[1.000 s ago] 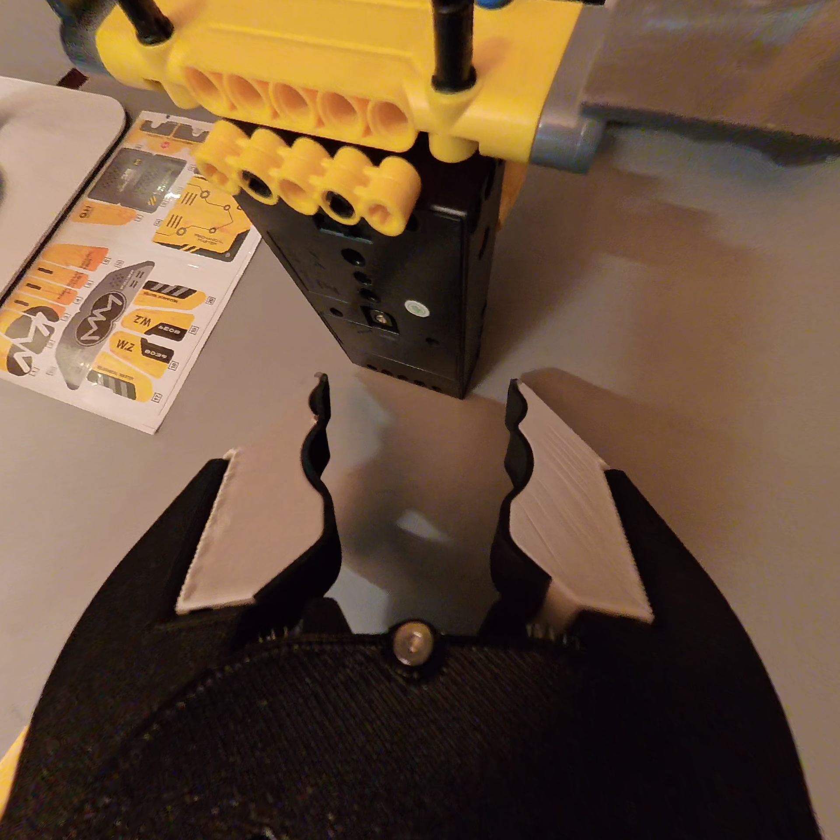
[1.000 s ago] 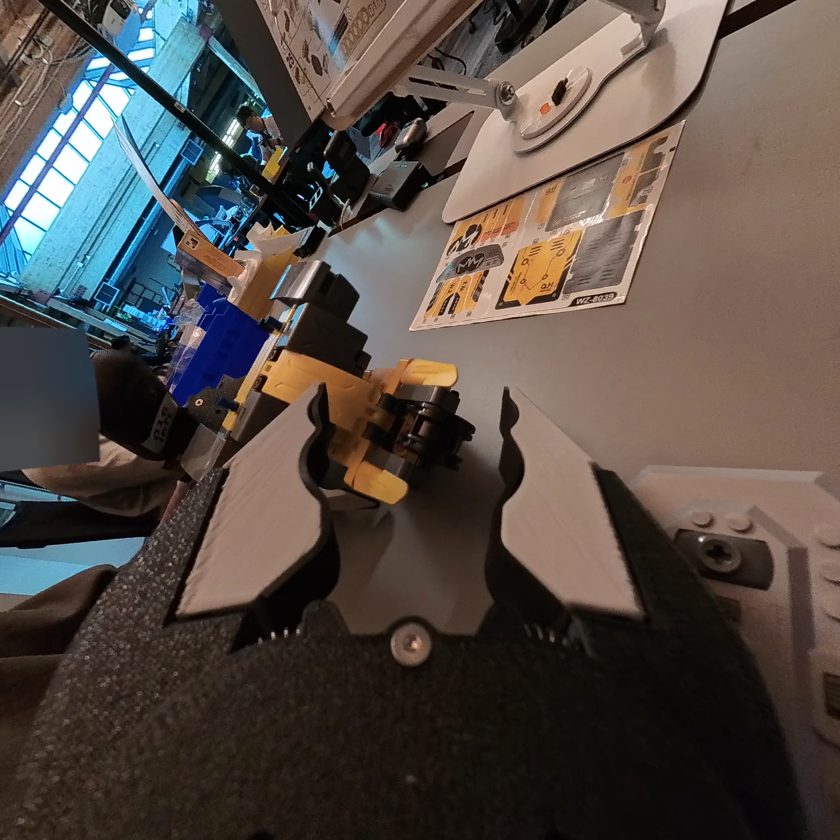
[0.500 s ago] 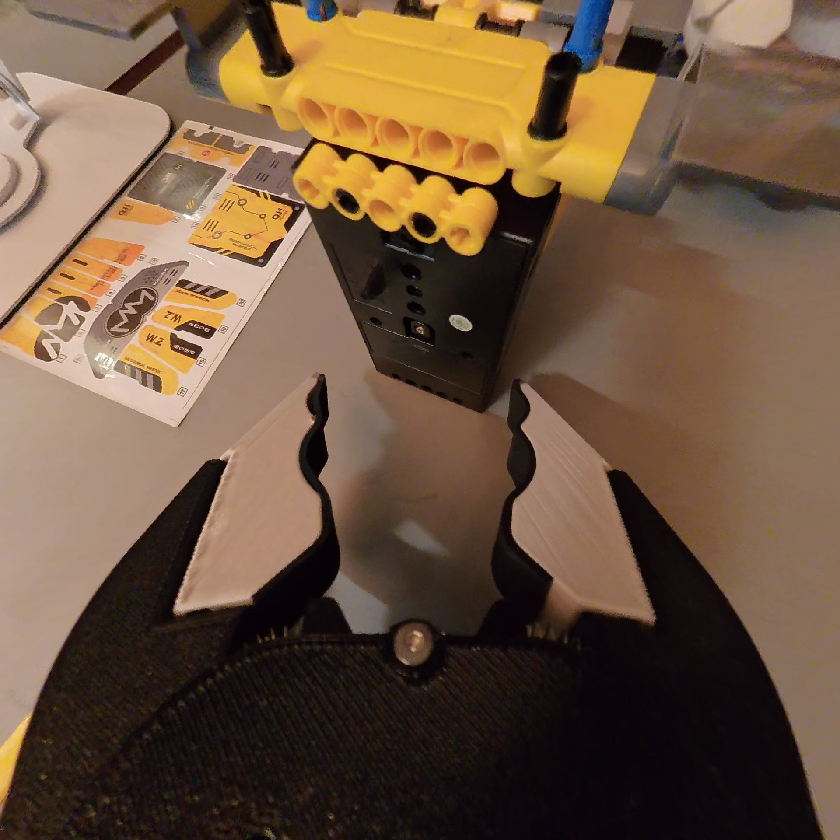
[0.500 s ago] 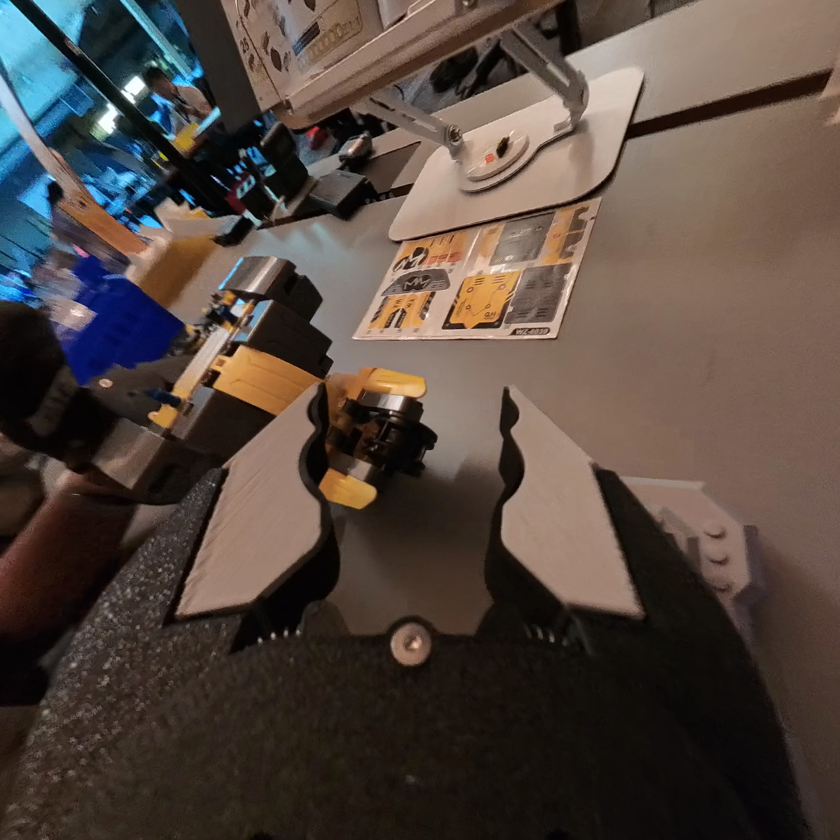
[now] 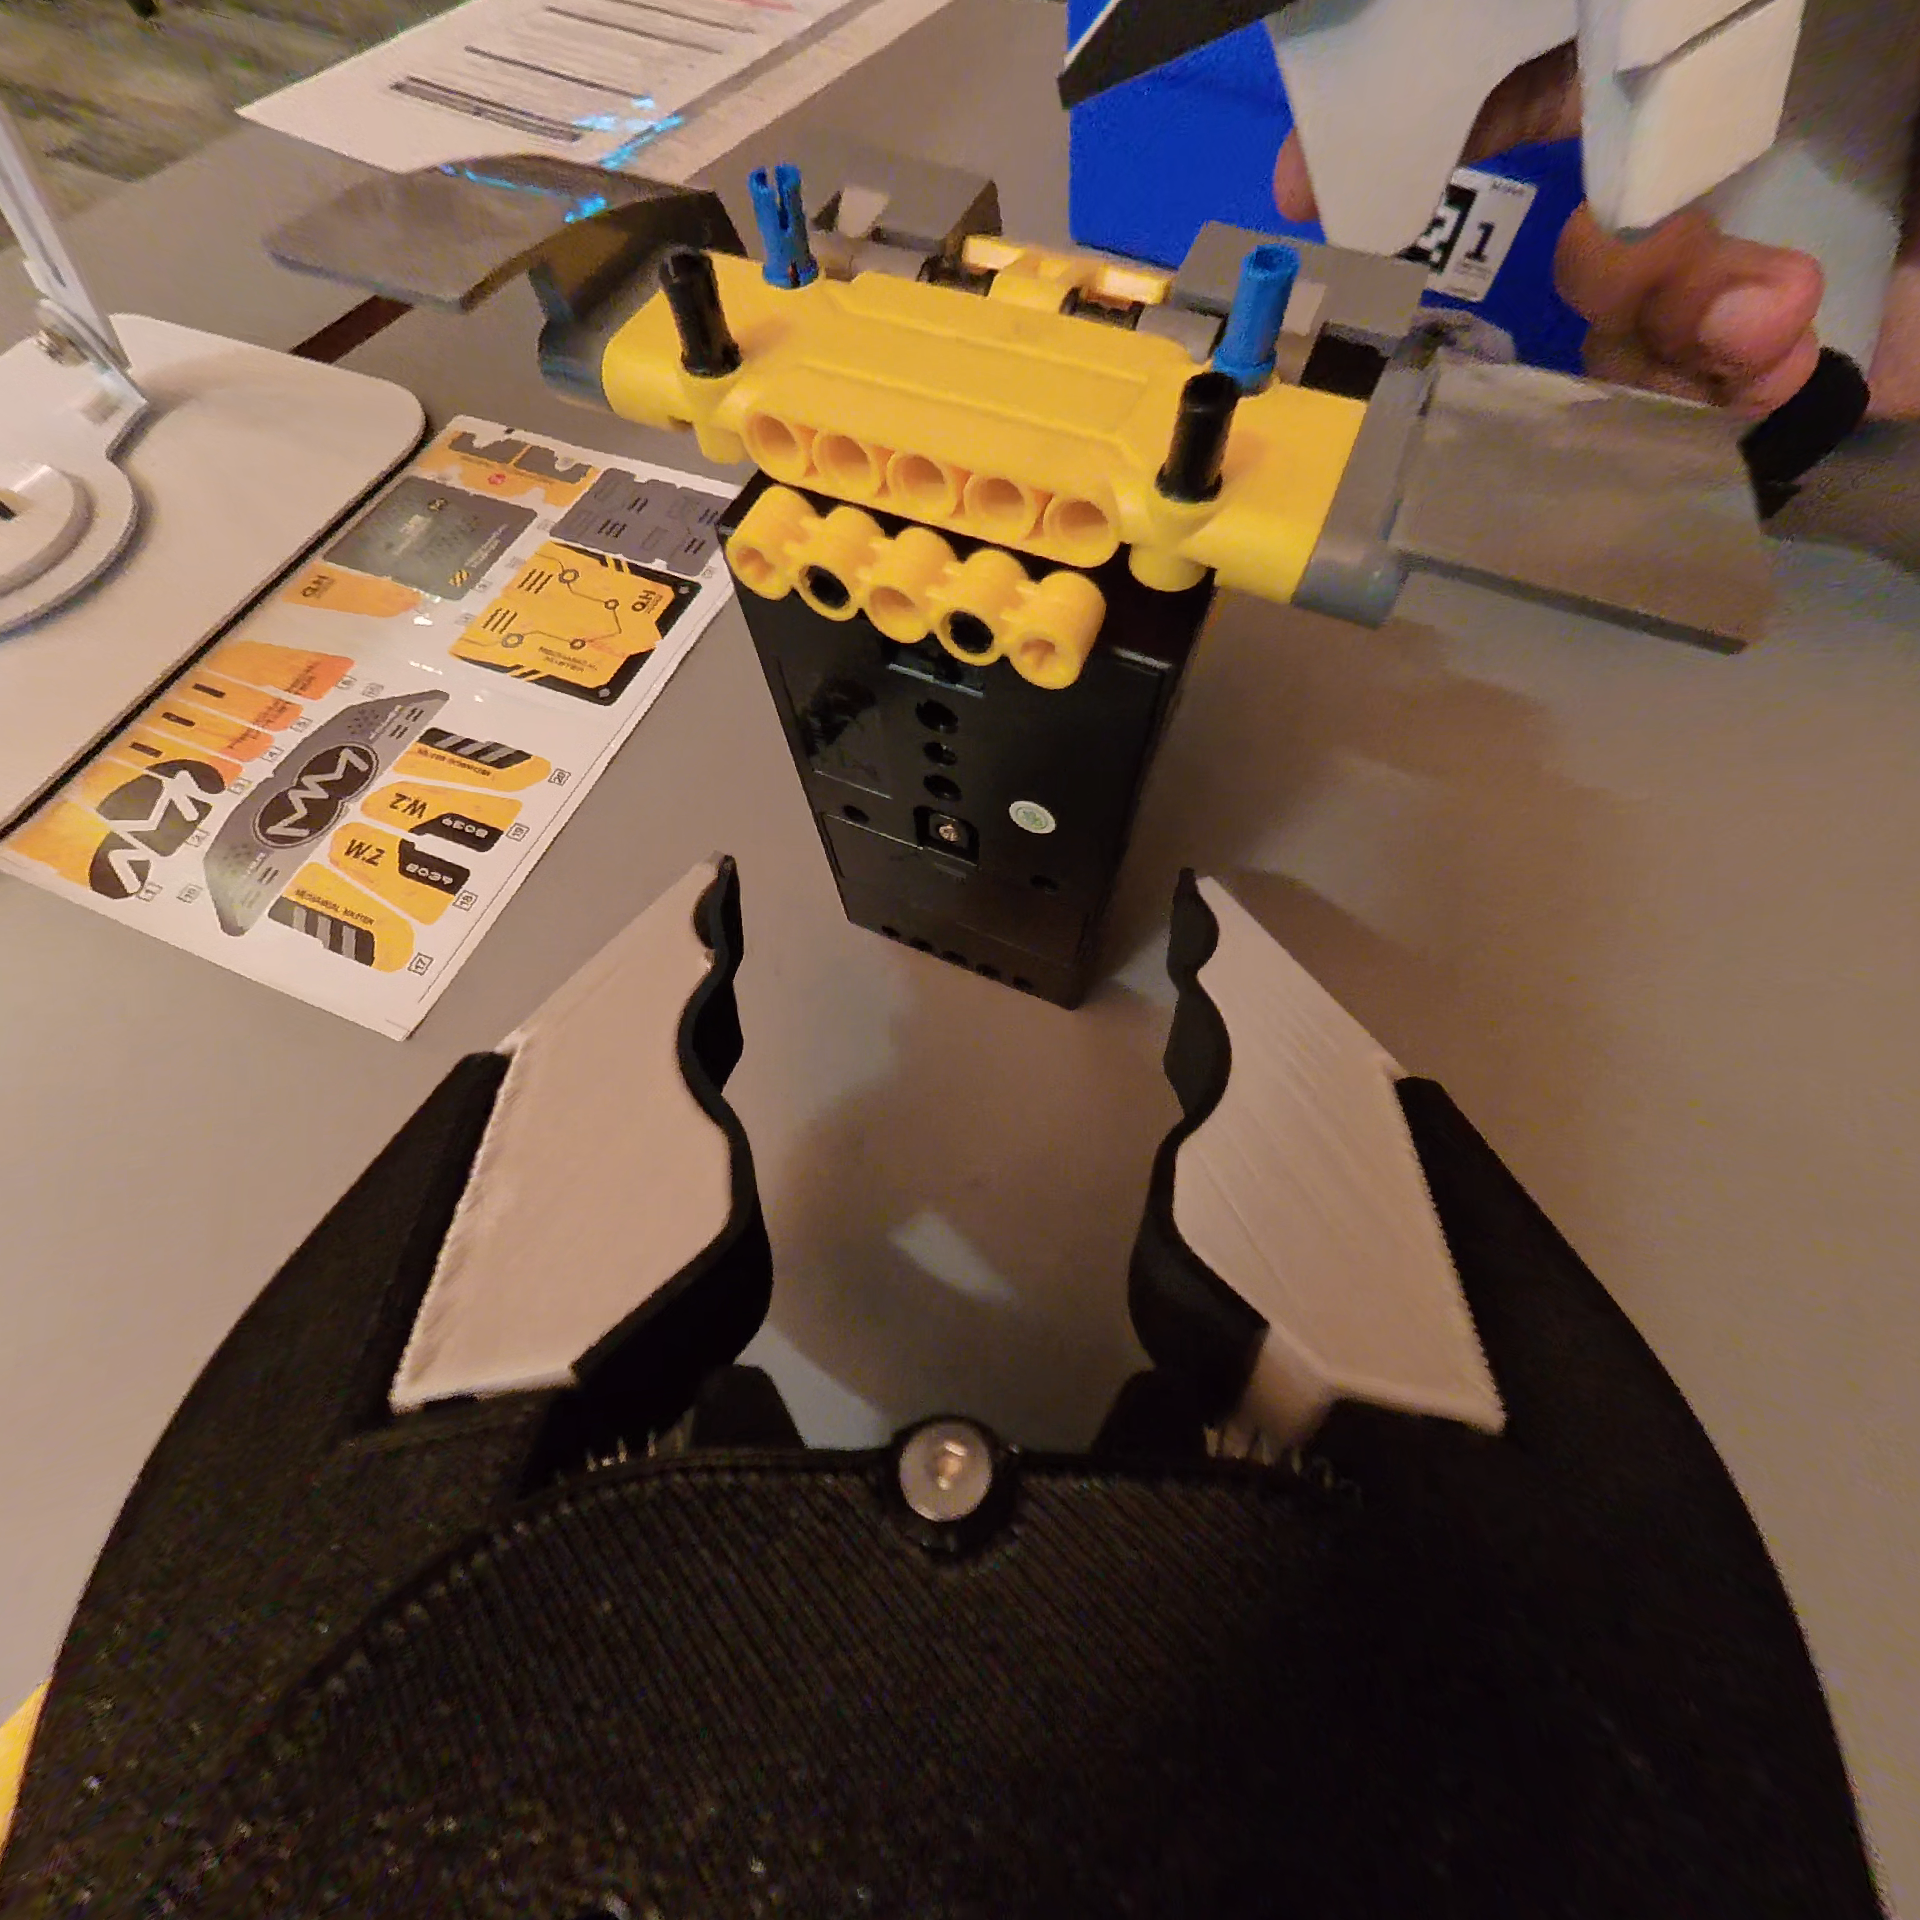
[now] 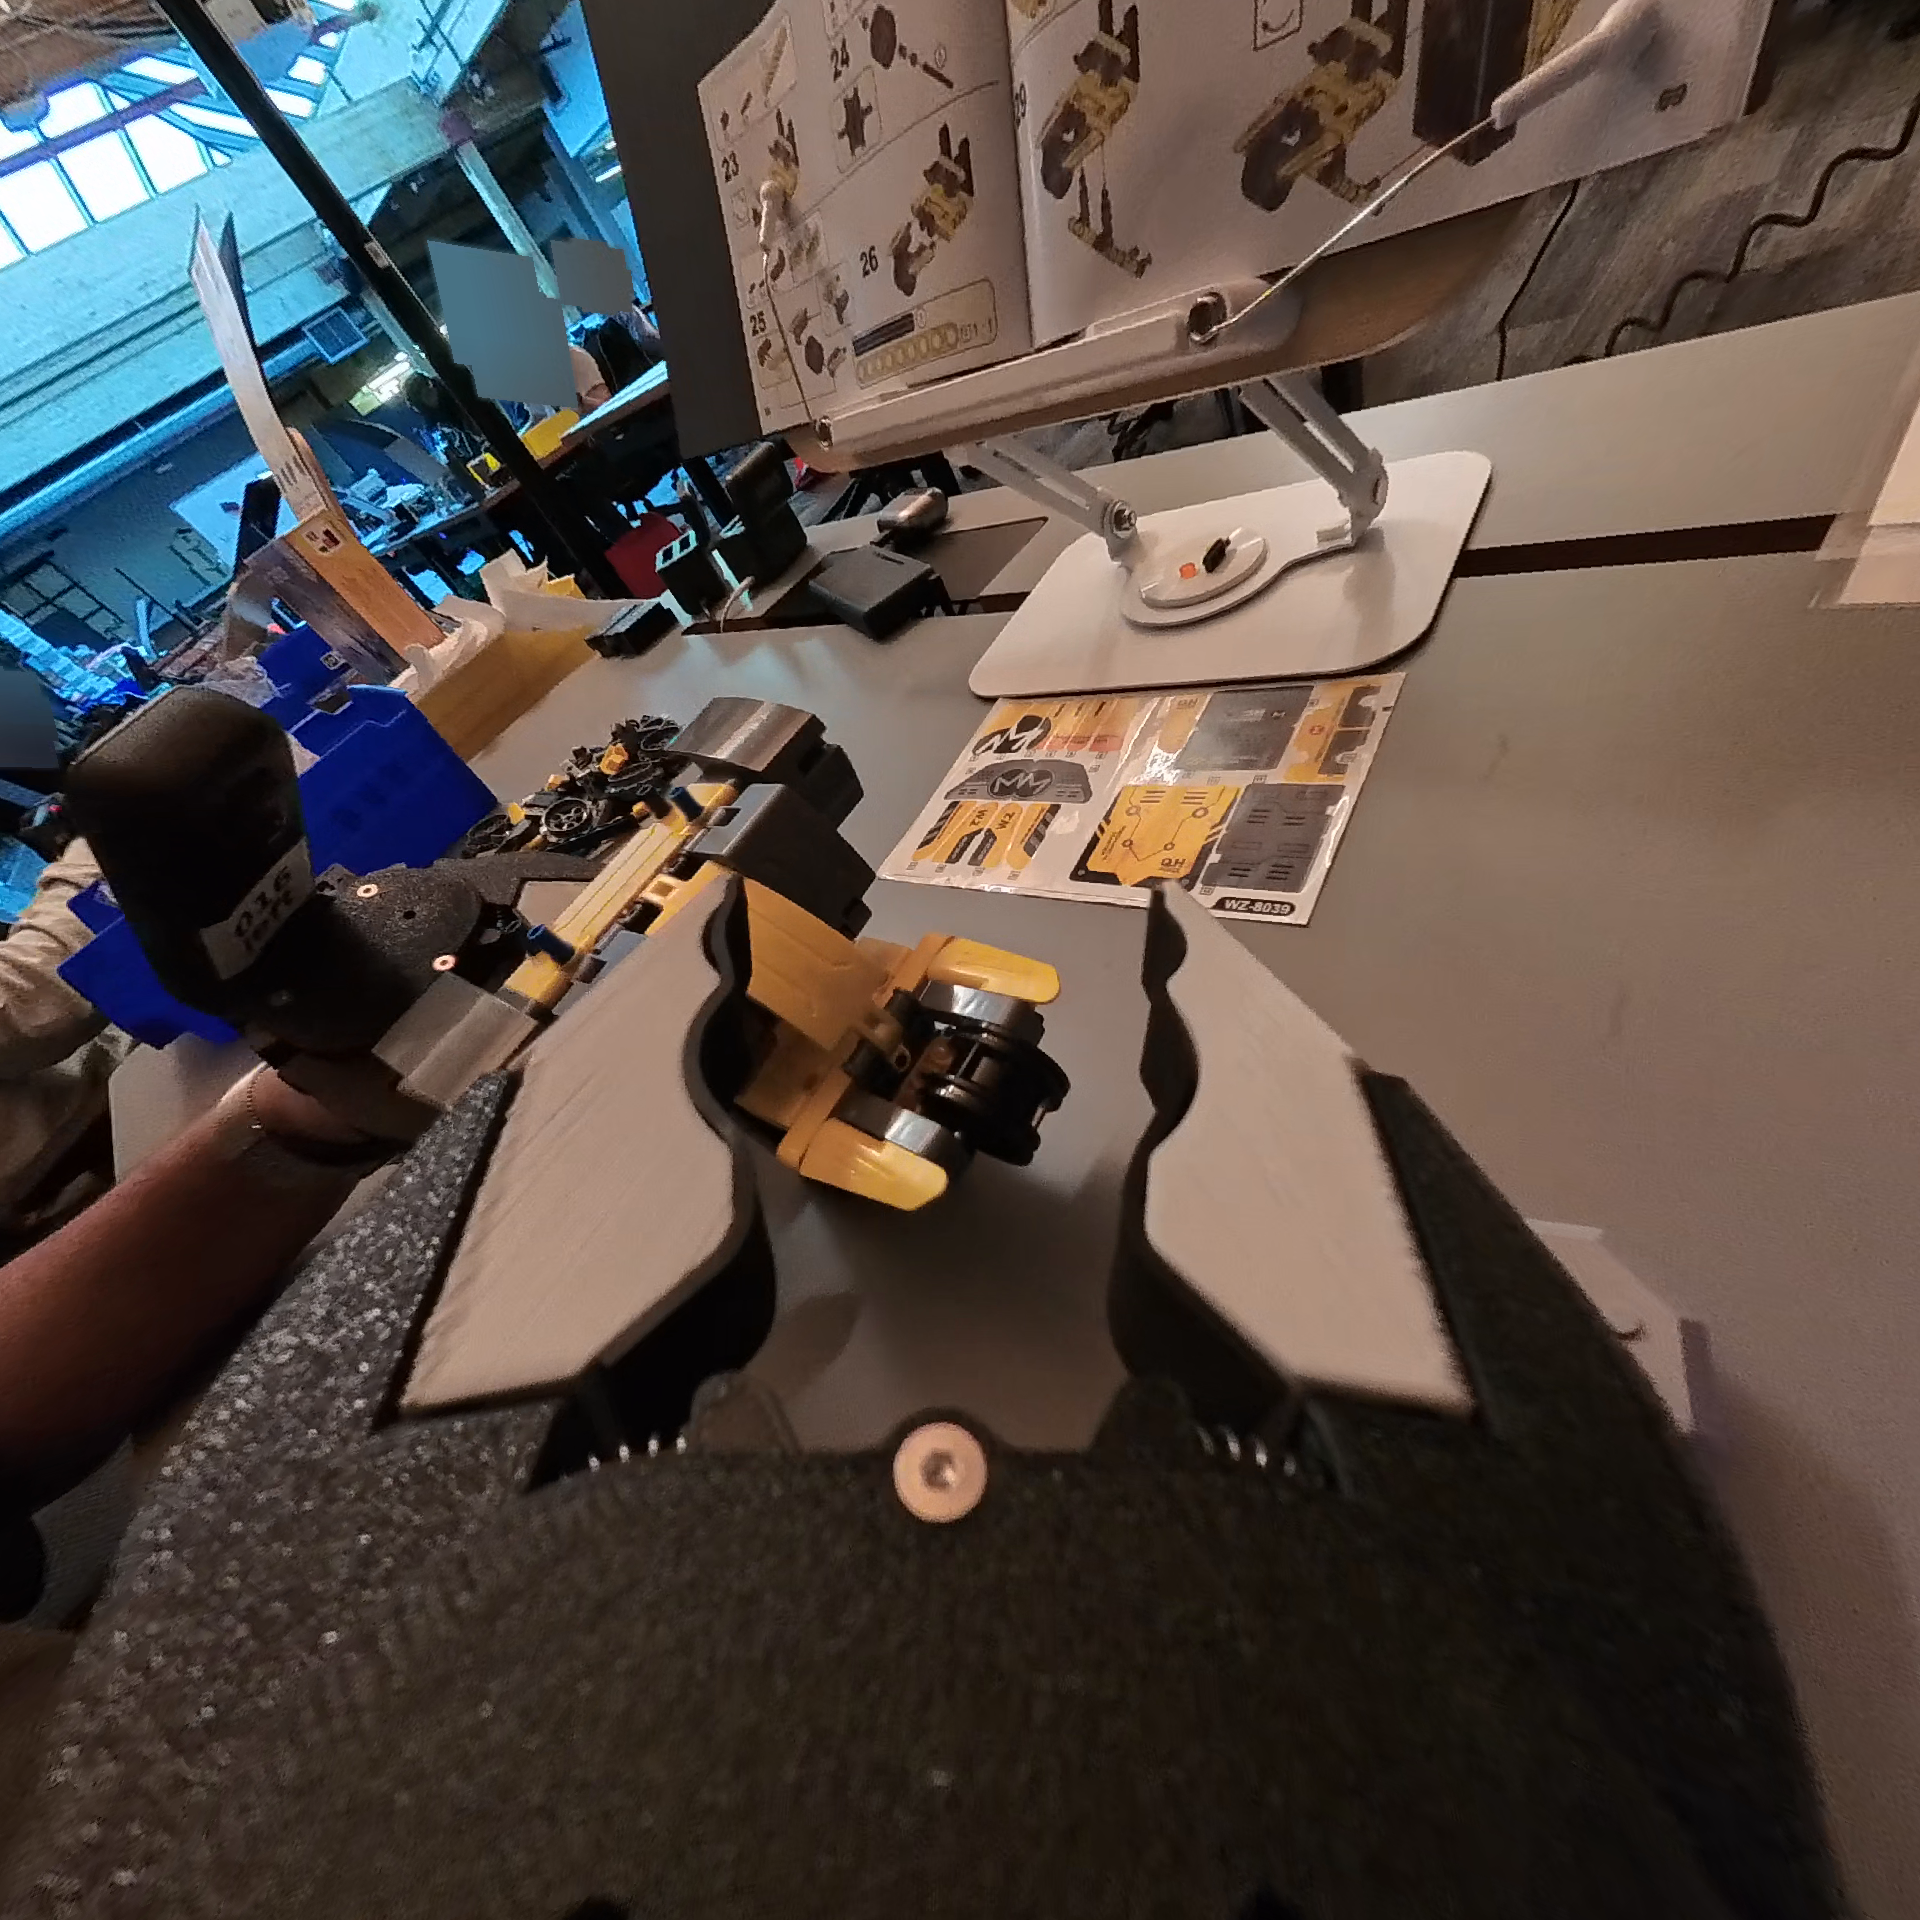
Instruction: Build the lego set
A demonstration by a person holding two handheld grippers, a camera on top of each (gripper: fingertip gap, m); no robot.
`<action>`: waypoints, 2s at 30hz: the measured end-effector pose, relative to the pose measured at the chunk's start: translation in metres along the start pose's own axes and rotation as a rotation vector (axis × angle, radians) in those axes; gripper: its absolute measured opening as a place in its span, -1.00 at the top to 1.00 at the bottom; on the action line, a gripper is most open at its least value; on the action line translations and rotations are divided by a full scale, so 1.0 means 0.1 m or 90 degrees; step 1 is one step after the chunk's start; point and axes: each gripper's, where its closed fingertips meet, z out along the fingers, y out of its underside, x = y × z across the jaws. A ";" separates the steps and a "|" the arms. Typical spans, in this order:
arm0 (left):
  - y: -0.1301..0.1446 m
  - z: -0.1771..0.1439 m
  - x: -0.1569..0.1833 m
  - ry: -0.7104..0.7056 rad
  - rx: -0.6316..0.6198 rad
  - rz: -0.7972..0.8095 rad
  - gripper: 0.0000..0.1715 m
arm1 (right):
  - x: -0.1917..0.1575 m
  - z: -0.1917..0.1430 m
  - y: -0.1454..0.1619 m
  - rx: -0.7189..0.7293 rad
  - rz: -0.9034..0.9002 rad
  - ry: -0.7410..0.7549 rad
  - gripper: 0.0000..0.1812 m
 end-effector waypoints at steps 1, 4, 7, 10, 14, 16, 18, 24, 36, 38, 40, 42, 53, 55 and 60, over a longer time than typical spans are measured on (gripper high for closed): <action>-0.01 0.00 0.00 -0.001 0.005 0.000 0.08 | 0.02 0.00 0.01 -0.003 -0.004 0.009 0.17; -0.03 0.00 0.00 0.000 0.012 -0.008 0.07 | 0.05 0.02 0.05 -0.016 -0.028 0.031 0.17; -0.03 0.01 0.01 -0.003 0.008 -0.003 0.06 | 0.02 0.03 0.05 -0.017 -0.040 0.028 0.17; -0.04 0.01 0.01 -0.007 0.010 0.002 0.06 | 0.01 0.02 0.02 -0.007 -0.042 0.026 0.17; -0.05 0.02 0.03 -0.009 0.013 0.004 0.06 | -0.01 -0.02 -0.05 0.017 -0.044 0.016 0.17; -0.05 0.02 0.03 -0.010 0.012 0.004 0.06 | -0.05 -0.05 -0.10 0.036 -0.060 0.011 0.17; -0.04 0.02 0.03 -0.008 0.010 0.003 0.07 | -0.08 -0.07 -0.15 0.055 -0.092 0.018 0.17; -0.05 0.01 0.02 -0.004 0.014 -0.005 0.08 | -0.20 -0.07 -0.18 0.075 -0.181 0.013 0.22; -0.07 0.00 0.09 0.019 0.021 -0.009 0.09 | -0.17 -0.07 -0.15 0.063 -0.208 0.013 0.26; -0.06 0.00 0.08 0.019 0.017 -0.009 0.10 | -0.16 -0.06 -0.13 0.058 -0.204 0.017 0.25; -0.03 0.02 0.05 0.004 0.006 0.001 0.17 | -0.14 -0.05 -0.12 0.053 -0.201 0.022 0.24; 0.00 0.03 0.06 0.000 -0.005 0.009 0.18 | -0.12 -0.04 -0.11 0.049 -0.196 0.026 0.24; 0.10 0.07 0.03 -0.026 -0.049 0.029 0.28 | -0.20 -0.03 -0.08 0.039 -0.214 0.003 0.22; 0.12 0.07 0.04 -0.023 -0.056 0.027 0.27 | -0.22 -0.07 -0.12 0.050 -0.237 0.011 0.29; 0.13 0.07 0.04 -0.021 -0.060 0.022 0.27 | -0.20 -0.33 -0.43 0.146 -0.370 0.119 0.45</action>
